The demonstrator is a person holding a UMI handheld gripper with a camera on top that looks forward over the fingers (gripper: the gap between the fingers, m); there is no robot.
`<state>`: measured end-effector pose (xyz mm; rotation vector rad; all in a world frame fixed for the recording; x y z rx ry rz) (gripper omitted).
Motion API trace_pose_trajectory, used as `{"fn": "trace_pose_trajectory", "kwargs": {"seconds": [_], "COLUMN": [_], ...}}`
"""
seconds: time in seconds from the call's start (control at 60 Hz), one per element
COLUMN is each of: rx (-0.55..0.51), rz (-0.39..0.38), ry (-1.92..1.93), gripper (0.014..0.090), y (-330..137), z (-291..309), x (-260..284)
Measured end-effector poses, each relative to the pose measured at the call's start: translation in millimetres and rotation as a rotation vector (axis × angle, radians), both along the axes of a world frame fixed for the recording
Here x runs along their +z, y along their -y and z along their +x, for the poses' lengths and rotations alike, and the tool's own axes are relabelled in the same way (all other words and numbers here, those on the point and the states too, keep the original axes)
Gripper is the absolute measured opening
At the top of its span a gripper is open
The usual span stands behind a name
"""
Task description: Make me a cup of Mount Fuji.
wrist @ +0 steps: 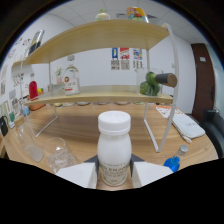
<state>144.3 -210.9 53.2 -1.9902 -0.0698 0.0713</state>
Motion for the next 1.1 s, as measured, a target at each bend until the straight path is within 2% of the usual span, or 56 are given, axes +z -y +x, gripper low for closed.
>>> {"fn": "trace_pose_trajectory", "kwargs": {"seconds": [0.15,0.217,0.283,0.35,0.4,0.55,0.65,0.9,1.1], "rx": [-0.015,-0.029,-0.052,-0.094,-0.121,-0.194,-0.203,-0.154,-0.135], "rz": [-0.007,-0.034,-0.072,-0.076,-0.076,-0.087,-0.117,-0.161,-0.168], "ry": [0.004,-0.006,-0.03,-0.023,-0.015,-0.019,-0.005,0.054,0.066], "gripper": [0.0502,0.0513,0.0641,0.0806,0.0853,0.0854,0.0852,0.0857,0.0858], "y": [9.4,9.6,14.5,21.3,28.1,60.4,83.3,114.9,123.3], "z": [1.2,1.5,1.7,6.6,8.1,0.6,-19.8,-83.3,-107.9], "x": [-0.5,-2.1,-0.9,10.3,22.8,62.5,81.3,101.1,105.2]}}
